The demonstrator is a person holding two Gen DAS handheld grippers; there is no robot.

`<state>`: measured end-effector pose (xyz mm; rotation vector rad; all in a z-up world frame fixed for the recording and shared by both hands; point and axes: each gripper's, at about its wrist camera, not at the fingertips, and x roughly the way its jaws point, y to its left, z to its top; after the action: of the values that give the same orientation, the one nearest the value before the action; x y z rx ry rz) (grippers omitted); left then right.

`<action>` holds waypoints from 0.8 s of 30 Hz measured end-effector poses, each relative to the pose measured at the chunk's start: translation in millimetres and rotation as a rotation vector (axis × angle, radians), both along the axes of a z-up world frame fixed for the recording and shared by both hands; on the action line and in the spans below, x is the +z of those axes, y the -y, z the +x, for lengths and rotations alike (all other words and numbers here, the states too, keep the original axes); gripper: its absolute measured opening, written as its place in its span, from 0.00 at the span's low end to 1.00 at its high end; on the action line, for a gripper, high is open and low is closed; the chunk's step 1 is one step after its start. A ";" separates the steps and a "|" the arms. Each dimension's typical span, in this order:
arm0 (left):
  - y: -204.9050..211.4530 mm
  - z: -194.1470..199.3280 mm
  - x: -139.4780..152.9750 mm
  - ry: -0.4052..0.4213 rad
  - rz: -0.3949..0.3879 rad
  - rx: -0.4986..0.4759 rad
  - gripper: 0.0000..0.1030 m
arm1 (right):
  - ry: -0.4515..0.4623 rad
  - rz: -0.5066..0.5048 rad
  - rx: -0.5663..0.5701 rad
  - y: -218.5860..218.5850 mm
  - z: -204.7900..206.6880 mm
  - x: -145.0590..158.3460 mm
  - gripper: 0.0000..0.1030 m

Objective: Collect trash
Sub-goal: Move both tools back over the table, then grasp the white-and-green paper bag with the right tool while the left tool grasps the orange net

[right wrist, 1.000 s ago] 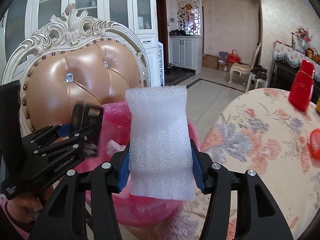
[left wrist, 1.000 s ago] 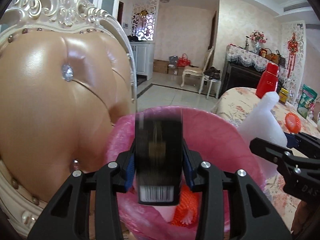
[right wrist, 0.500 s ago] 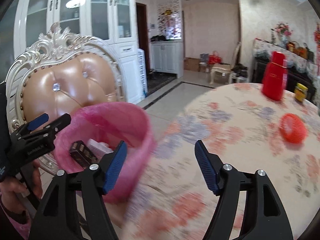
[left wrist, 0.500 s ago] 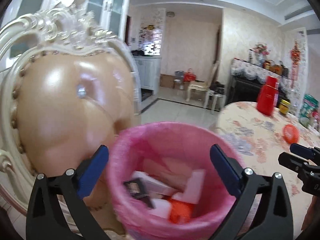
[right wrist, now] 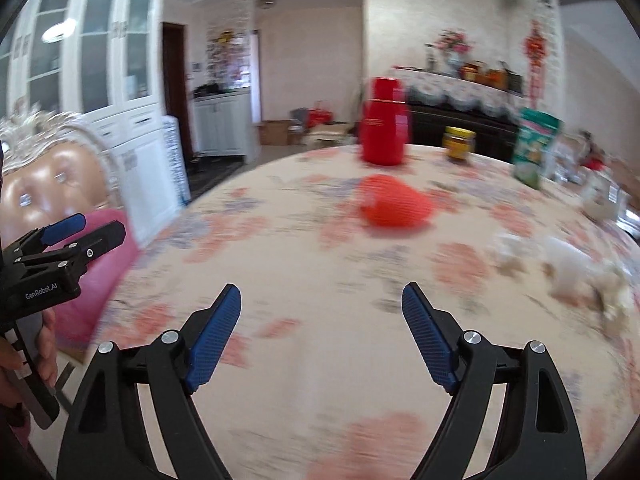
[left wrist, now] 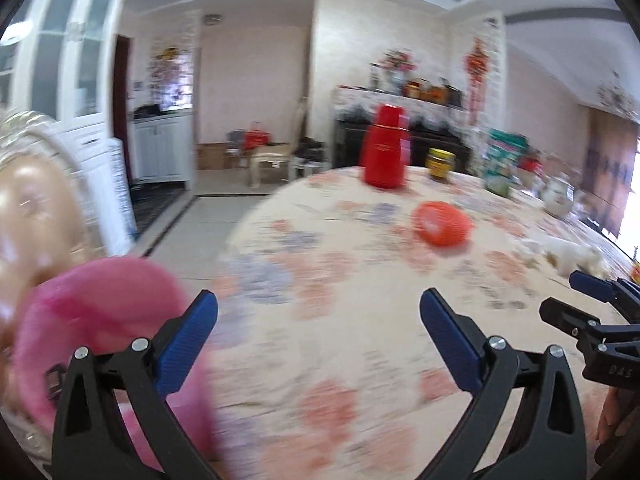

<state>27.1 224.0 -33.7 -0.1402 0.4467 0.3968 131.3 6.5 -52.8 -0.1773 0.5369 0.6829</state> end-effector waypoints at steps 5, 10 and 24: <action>44.1 75.1 -4.5 -0.029 -0.021 -0.117 0.95 | -0.003 -0.019 -0.150 68.9 39.9 -5.8 0.76; 67.6 145.0 -12.9 -0.065 -0.035 -0.178 0.95 | -0.020 -0.037 -0.323 140.8 93.0 -16.6 0.76; 60.3 276.9 -51.8 -0.173 -0.069 -0.154 0.95 | -0.186 -0.046 -0.645 265.4 216.0 -58.8 0.76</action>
<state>304.0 163.8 -85.5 -0.1377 0.6381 0.2425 347.4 -258.9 -111.6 0.0222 0.7413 0.0572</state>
